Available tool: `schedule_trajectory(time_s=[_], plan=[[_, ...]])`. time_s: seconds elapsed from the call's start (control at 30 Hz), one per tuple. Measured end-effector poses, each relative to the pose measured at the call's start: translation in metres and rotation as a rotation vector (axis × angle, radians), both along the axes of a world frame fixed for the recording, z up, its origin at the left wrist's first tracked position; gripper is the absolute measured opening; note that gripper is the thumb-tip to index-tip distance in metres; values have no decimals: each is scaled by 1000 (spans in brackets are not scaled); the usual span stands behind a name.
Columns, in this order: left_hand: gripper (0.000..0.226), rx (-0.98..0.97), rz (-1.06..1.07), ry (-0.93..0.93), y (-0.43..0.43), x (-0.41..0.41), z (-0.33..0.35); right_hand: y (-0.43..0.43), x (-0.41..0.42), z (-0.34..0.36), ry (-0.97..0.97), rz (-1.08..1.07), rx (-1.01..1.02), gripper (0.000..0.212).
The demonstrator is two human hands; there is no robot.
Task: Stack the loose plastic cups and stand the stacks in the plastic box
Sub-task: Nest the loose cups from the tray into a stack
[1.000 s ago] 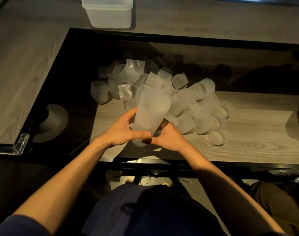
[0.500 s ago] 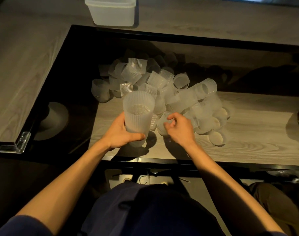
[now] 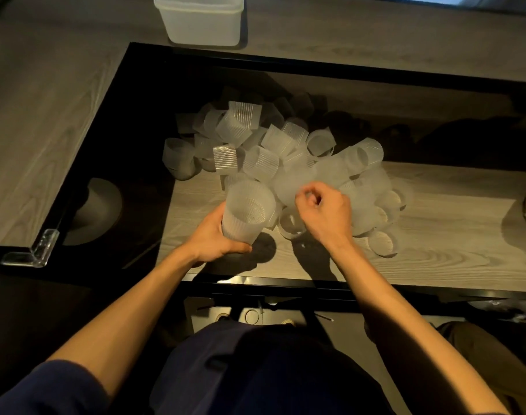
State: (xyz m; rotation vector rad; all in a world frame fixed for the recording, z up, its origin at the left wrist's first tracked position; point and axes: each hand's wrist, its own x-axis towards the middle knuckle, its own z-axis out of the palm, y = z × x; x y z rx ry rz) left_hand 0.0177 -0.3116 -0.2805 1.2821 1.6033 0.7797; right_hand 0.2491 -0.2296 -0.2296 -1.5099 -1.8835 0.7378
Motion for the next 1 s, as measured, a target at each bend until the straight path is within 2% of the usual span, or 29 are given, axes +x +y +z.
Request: schedule_trajectory(time_s=[0.07,0.1,0.2,0.3,0.43,0.57,0.7,0.77,0.9,1.0], plan=[[92,-13,9,1,2,0,-2,-4,-5,28,214,120,86,7],[92,-20,14,-2,3,0,-3,-5,-7,38,259,195,135,6],[91,-21,23,-13,6,0,-3,-10,-12,49,270,394,124,3],[83,0,16,-6,9,0,-6,-15,-17,43,227,498,36,6],[86,-15,4,9,10,0,-12,-14,-20,42,114,500,138,11],[94,-22,14,-11,11,1,-8,-11,-25,45,-97,594,227,14],[97,-36,22,-46,9,-6,-10,-8,-25,37,-283,700,143,42],[98,-43,37,-51,7,-10,-12,-8,-23,36,-318,714,90,62],[96,-28,45,-52,6,-11,-6,-13,-28,37,-79,715,-150,96],[89,-24,45,-98,9,-14,2,-11,-31,35,66,582,-330,100]])
